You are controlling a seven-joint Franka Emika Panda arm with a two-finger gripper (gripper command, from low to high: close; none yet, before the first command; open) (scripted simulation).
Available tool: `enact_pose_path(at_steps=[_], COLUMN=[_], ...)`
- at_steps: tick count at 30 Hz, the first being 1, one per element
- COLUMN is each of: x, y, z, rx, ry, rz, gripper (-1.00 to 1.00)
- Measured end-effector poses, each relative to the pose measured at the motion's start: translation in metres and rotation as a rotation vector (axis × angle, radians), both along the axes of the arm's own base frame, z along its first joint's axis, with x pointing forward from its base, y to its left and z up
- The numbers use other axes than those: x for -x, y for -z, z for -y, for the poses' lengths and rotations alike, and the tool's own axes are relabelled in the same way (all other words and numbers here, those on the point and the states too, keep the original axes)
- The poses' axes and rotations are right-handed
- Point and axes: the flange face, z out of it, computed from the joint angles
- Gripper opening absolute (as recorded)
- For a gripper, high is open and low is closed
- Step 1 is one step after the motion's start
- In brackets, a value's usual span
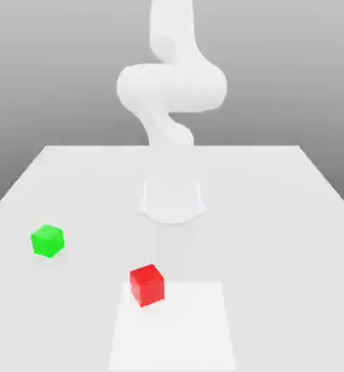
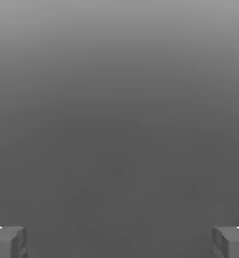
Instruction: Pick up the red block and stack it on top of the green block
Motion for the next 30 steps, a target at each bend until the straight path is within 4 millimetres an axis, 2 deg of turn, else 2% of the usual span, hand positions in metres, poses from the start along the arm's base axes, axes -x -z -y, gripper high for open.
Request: enact_pose_path(at_steps=[4,7,9,13,18,20,24,25,30], x=[-0.036,-0.046,-0.046,-0.026,0.026,0.032,0.036,0.036,0.036], y=[0.099,0.174,0.224,0.325,0.449,0.475,0.511,0.516,0.516], z=[0.012,0.02,0.025,0.034,0.041,0.04,0.042,0.042,0.041], rx=[0.064,0.101,0.121,0.149,0.158,0.159,0.16,0.16,0.159], ry=[-0.071,-0.131,-0.175,-0.277,-0.418,-0.437,-0.437,-0.437,-0.437], rz=[-0.15,-0.261,-0.336,-0.493,-0.685,-0.703,-0.71,-0.711,-0.712], gripper=[0.0,0.0,0.0,0.0,0.0,0.0,0.0,-1.0,-1.0])
